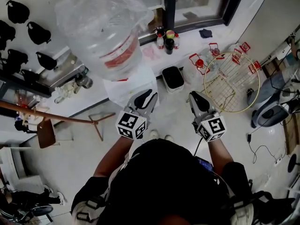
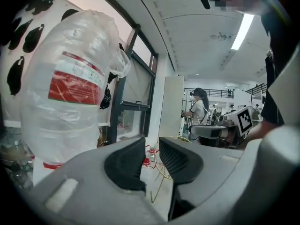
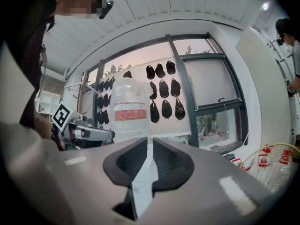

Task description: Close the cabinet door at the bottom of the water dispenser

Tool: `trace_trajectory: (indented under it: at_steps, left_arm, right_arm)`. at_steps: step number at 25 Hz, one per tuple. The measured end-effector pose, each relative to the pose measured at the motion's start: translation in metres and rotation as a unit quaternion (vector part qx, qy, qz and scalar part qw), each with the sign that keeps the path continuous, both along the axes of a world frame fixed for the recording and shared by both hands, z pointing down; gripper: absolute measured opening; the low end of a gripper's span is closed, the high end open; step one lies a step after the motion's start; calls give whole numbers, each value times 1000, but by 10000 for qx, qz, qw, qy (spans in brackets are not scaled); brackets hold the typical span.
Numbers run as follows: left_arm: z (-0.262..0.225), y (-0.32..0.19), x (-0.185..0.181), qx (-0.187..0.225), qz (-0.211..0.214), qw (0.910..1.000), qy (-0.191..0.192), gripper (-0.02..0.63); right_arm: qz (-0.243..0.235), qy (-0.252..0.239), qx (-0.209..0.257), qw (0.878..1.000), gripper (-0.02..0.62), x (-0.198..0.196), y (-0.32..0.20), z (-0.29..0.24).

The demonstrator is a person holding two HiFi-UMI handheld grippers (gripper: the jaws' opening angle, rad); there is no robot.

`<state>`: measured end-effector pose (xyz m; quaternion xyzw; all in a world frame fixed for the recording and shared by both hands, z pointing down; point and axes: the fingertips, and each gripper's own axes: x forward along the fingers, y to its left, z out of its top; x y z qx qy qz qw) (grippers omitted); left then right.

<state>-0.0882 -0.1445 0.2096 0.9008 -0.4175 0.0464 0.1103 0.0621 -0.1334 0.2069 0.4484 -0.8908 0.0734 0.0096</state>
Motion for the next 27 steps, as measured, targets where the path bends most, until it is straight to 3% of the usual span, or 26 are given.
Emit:
trace_trajectory:
  at_steps: [3,11,27]
  left_arm:
    - [-6,2,-11,91,-101,9999,22,87]
    - [-14,3,-34,252,-248,9994,-19,83]
    - [-18,-7,-61,379,-340,9987,-49,83]
  right_arm:
    - [-168,-127,55,9998,5,-13,-2,-9]
    - [-306,-407,259,9984,5,-33,-19,-29]
    - [-827,-292,406,9953,5,-88,-29,-39]
